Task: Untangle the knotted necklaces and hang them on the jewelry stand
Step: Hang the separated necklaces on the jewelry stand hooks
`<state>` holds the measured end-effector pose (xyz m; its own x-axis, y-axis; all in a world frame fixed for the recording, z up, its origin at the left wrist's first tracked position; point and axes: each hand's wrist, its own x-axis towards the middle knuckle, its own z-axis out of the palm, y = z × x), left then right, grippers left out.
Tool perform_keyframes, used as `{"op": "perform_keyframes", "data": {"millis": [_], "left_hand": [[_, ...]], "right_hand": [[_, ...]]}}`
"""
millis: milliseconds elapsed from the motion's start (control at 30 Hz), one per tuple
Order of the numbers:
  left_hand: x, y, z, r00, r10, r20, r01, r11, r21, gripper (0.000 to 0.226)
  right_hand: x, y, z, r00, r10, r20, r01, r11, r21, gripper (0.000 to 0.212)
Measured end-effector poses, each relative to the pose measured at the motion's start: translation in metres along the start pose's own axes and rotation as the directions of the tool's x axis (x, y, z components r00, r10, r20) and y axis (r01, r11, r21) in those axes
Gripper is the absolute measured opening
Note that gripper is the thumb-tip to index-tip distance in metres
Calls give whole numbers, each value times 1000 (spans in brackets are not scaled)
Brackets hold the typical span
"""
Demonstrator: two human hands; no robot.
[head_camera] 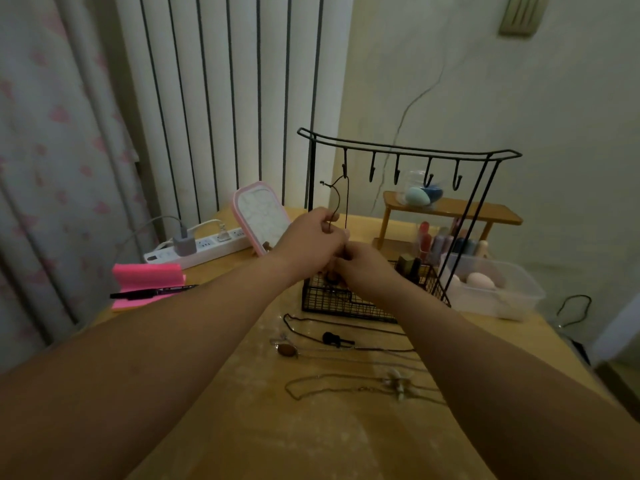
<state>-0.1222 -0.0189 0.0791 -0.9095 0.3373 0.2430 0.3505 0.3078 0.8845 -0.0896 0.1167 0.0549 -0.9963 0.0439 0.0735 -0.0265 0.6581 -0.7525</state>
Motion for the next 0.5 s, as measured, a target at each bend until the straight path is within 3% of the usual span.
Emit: {"op": "perform_keyframes", "data": {"millis": [133,300,367,500], "left_hand": [[0,4,0,999,16,43,-12,996,-86,39],[1,16,-3,997,80,-23,-82,987,-141,28],[3,19,-6,994,85,-68,-93,987,-132,28],[7,20,-16,991,90,-102,-99,991,-87,30]], "right_hand": [[4,2,5,1000,-4,26,7,996,-92,21],[13,4,11,1000,3,26,2,983,-186,14],[14,3,11,1000,7,5,-6,987,-159,11],[4,-8,-5,994,-35,-106,42,996,72,31]]}}
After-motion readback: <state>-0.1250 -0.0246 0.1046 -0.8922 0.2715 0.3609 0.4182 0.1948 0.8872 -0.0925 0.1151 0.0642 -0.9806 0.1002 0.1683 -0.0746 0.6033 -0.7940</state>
